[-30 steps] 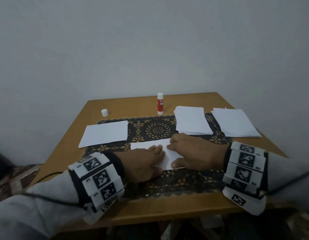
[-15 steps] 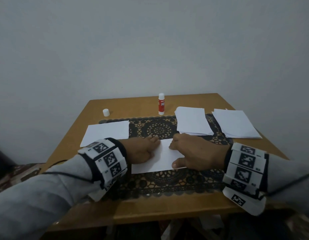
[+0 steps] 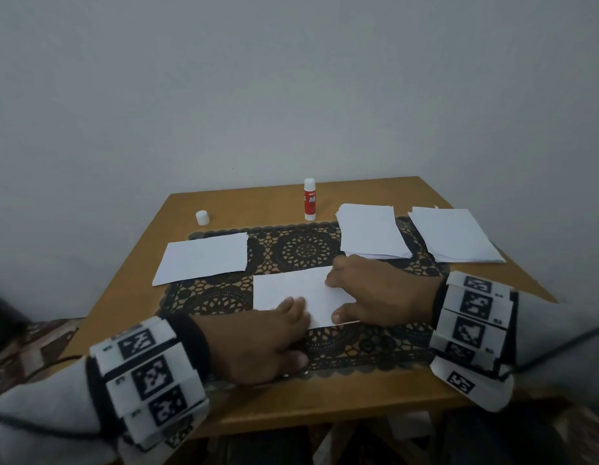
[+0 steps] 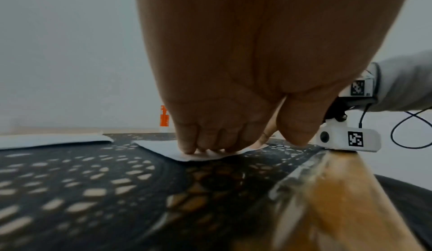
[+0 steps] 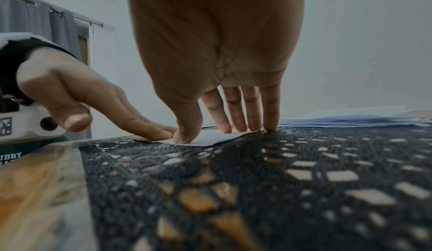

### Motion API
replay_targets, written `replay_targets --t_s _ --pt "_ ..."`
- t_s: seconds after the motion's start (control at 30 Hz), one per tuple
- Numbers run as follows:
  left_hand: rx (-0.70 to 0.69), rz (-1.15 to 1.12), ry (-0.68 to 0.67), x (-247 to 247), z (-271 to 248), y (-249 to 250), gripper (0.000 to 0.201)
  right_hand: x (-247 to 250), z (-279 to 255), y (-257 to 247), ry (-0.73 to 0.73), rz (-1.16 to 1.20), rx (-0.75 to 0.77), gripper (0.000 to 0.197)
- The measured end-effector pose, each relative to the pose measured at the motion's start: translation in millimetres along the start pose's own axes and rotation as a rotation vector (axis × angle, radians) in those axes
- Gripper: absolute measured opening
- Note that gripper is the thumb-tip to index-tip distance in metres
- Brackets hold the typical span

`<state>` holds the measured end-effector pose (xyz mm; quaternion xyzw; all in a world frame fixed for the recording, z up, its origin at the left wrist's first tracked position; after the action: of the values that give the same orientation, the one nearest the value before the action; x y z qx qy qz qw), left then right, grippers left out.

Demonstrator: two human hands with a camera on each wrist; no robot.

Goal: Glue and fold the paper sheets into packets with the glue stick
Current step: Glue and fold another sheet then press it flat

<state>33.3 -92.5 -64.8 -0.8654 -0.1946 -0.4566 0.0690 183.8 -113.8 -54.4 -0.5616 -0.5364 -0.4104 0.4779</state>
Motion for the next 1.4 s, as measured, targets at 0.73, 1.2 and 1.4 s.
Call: replay_targets --t_s 0.73,1.2,1.4 --pt "0.175 -0.023 0.067 9.1 12.7 -31.4 0.076 -12.4 0.4 -18.3 -0.078 0.021 -0.145 0.04" --pt "0.256 -0.075 0.371 36.2 26.6 -63.9 0.066 -8.7 8.2 -24.6 -0.155 -0.04 -0.191 0.042" --pt "0.293 -0.167 0.342 45.9 34.6 -70.6 0.059 0.3 5.0 -14.1 -0.075 0.006 -0.136 0.051"
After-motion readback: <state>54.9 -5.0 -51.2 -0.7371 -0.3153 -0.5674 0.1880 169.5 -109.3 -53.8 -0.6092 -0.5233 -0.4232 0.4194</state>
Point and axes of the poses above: each hand's wrist, its own z-axis towards the middle knuckle, its own x-axis out of the back of the hand, y = z × x, the point moved 6 cm from there along z, towards the middle knuckle, and after that the axes turned 3 degrees about z, right-handed, at the moved point
